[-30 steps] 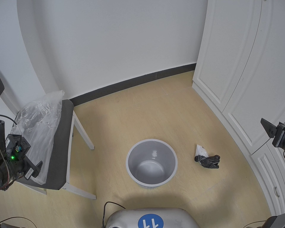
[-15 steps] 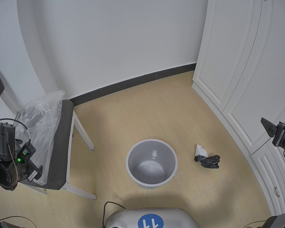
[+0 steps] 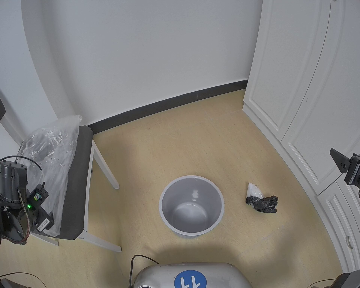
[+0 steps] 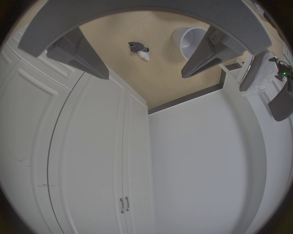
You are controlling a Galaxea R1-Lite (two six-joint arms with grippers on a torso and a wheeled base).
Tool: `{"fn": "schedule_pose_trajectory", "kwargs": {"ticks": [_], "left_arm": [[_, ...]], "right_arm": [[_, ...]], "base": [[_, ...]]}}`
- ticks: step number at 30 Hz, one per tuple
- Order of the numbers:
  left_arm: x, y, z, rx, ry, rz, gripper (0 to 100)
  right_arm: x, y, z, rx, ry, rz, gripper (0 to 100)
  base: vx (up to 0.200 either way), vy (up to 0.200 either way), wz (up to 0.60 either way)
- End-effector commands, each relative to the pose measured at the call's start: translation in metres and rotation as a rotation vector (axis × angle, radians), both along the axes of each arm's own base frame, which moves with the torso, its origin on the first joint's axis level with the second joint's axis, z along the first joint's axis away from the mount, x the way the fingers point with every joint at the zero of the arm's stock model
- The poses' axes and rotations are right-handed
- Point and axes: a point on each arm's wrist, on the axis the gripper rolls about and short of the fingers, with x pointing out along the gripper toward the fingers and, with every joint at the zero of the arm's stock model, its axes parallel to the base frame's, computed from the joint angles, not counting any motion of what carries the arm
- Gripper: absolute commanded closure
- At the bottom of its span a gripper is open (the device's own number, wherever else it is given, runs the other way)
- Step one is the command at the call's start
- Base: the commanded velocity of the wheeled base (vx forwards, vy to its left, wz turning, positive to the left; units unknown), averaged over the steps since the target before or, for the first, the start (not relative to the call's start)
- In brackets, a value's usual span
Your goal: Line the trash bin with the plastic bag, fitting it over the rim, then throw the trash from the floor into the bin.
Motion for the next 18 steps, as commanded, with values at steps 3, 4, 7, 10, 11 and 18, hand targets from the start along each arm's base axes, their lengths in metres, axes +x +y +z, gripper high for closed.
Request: {"fn": "schedule_pose_trajectory", "kwargs": {"ticks": [3,4,7,10,11,18], "left_arm": [[-0.0019,-0.0016,-0.0045,0.005,0.017,-0.011,0],[-0.0014,-0.0018,-0.005,0.005,0.02,-0.011,0],[-0.0005,-0.0022,-0.0052,0.007,0.021,-0.011,0],[0.0002,-0.0024,-0.0061,0.007,0.024,-0.011,0],[0.0009,-0.0026,-0.0062,0.007,0.023,-0.011,0],[0.0047,-0.0044,-0.0097,-0.004,0.005,-0.017,100]], "right_arm": [[-0.0008,-0.0002,-0.0006,-0.001,0.001,0.001,0],[-0.0008,-0.0002,-0.0006,-0.001,0.001,0.001,0],[-0.0005,-0.0001,-0.0016,-0.004,0.005,0.002,0],[0.0005,0.0003,-0.0022,-0.008,0.01,0.002,0],[0.0005,0.0003,-0.0026,-0.007,0.011,0.002,0],[0.0005,0.0003,-0.0031,-0.009,0.012,0.002,0]], "base": [[0.0,0.0,0.0],[0.0,0.0,0.0],[0.0,0.0,0.0],[0.0,0.0,0.0],[0.0,0.0,0.0],[0.0,0.0,0.0]]}}
